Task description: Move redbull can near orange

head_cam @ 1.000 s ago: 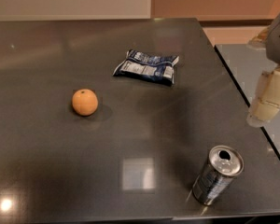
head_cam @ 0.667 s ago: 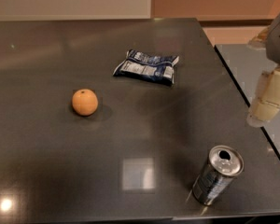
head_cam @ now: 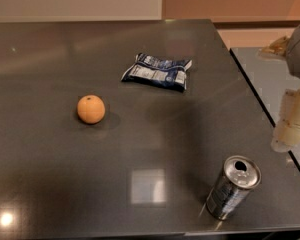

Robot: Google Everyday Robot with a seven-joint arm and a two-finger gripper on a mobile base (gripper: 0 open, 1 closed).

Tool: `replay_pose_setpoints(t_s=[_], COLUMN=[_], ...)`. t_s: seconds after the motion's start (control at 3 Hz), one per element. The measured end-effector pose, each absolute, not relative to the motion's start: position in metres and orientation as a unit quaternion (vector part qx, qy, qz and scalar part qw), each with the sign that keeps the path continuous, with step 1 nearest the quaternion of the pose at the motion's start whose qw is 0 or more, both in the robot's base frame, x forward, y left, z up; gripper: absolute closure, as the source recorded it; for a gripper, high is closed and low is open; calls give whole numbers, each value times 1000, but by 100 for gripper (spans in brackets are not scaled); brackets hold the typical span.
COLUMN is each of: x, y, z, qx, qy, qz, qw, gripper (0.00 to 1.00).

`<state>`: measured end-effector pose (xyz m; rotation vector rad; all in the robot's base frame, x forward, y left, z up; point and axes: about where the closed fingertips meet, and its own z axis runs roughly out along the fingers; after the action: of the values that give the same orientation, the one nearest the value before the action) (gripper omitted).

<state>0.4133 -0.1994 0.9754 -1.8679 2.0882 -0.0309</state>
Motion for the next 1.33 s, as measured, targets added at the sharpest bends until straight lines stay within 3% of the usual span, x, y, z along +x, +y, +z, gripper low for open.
replay_pose_setpoints(t_s=[1.0, 1.33], x=[328, 309], y=[-146, -134], z=[925, 912], qx=[-769, -782], qy=[621, 598], qz=[65, 116], qw=[136, 130], gripper=[0, 28])
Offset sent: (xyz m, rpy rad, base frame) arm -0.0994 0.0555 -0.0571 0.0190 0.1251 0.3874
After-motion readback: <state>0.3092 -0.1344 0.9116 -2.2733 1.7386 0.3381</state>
